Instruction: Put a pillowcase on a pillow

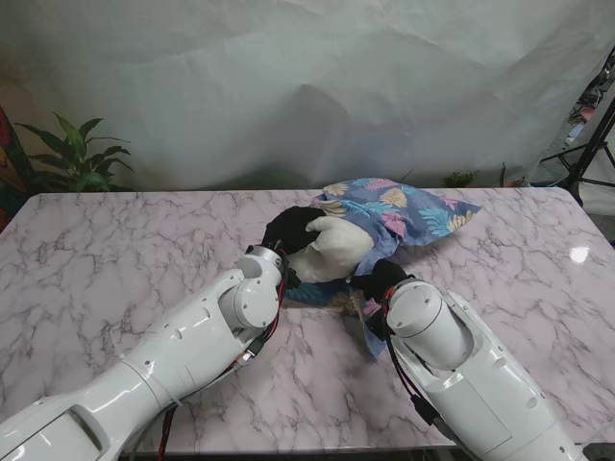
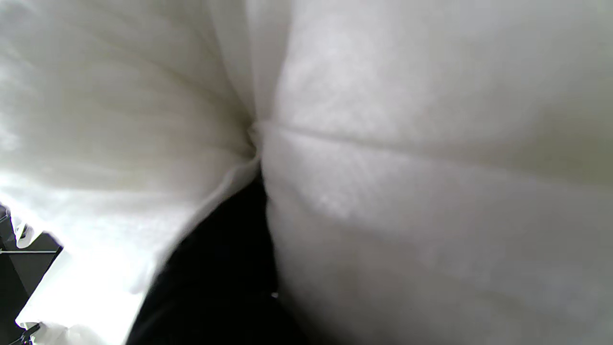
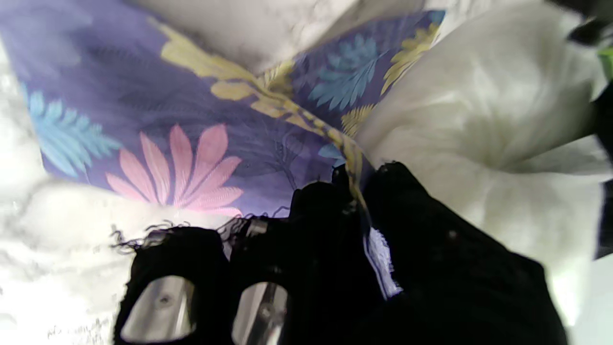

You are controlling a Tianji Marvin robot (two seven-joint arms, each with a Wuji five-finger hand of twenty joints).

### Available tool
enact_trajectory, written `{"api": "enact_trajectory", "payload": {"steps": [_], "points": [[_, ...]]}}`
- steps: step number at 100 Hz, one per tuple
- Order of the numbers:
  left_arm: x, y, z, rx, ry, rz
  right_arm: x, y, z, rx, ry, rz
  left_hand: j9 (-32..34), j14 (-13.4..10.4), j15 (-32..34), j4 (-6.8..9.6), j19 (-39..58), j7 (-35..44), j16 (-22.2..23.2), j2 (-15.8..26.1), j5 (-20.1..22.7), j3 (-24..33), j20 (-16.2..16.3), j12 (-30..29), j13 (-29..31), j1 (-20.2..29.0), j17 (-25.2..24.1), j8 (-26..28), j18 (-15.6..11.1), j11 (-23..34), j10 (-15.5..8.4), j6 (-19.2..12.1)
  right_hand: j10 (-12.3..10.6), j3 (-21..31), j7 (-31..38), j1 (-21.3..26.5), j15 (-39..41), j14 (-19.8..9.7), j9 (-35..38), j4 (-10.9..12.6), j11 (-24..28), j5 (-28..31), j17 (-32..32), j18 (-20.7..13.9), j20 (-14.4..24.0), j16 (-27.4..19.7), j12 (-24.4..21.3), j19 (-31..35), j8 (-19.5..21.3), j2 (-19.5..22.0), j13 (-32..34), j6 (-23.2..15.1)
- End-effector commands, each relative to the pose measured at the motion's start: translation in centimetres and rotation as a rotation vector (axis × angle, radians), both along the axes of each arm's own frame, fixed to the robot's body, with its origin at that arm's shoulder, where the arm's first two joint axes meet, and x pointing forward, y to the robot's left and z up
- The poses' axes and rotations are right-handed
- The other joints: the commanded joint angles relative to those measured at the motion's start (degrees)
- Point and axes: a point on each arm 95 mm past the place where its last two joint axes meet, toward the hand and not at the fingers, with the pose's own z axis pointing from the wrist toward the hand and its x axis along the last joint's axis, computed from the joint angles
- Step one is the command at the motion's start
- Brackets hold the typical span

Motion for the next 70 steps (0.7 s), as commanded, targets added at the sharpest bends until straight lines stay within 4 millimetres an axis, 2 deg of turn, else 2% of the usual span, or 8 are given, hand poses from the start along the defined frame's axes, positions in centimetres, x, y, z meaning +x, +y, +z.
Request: {"api": "enact_trajectory", "payload": {"steps": [1,28,44,48,70], "points": [[0.5,0.0,0.5,0.011,0.003,-0.001,-1.1,0.8,-0.1,0.026,0.042,0.034,2.8,0.0,3.6,4.89,5.6,9.4,1.7,8.2,4.8,4.8,1.5,2.4,1.3,6.2,3.0,4.2,-10.1,2.0,-0.7,5.8,7.2,6.3,3.4,4.3,6.7,-11.6,2.3,2.6,5.7,1.9,2.8,-3.0,1.3,1.2,1.3,11.5,1.1,-0.4,2.3,-4.4],[0.7,-0.5,0.7,0.008,0.016,0.018,-3.2,3.2,1.8,0.252,0.124,0.103,2.9,0.2,3.8,4.85,5.9,9.0,1.8,8.2,4.7,4.8,1.5,2.5,1.4,6.2,3.3,4.5,-10.0,1.8,-0.4,6.1,8.3,6.9,3.0,5.0,6.8,-11.1,2.3,2.6,5.6,2.2,2.8,-2.4,1.6,1.4,1.7,11.6,1.0,-0.7,2.3,-2.7],[0.6,-1.1,0.9,-0.010,0.029,0.032,-4.1,4.2,2.6,0.303,0.136,0.159,2.9,0.5,4.1,4.84,6.0,8.8,1.8,8.2,4.6,4.9,1.4,2.6,1.4,6.2,3.6,4.6,-10.0,1.6,-0.1,6.4,8.5,6.5,2.7,5.2,6.6,-11.2,2.1,2.6,5.4,2.1,2.8,-2.3,1.6,1.3,1.7,11.6,1.0,-0.4,2.3,-2.2],[0.6,-1.3,1.0,-0.017,0.034,0.037,-4.3,4.4,2.6,0.312,0.141,0.171,3.0,0.6,4.1,4.83,6.1,8.7,1.8,8.1,4.5,4.9,1.4,2.5,1.5,6.2,3.7,4.6,-9.9,1.4,1.2,6.5,8.5,6.3,2.7,5.3,6.6,-11.2,2.1,2.7,5.4,2.1,2.8,-2.3,1.7,1.2,1.7,11.6,1.0,-0.4,2.3,-2.0],[0.5,-2.0,1.1,-0.027,0.077,0.039,-5.3,5.5,2.8,0.359,0.150,0.233,3.1,1.3,4.5,4.70,6.7,7.8,1.5,8.2,4.2,4.7,1.5,2.7,1.5,6.2,4.4,4.6,-9.7,0.8,1.8,7.0,8.5,5.4,2.6,5.8,6.3,-11.7,1.7,2.9,5.2,1.6,2.7,-2.4,1.5,1.0,1.8,11.1,1.1,0.2,2.3,-1.8]]}}
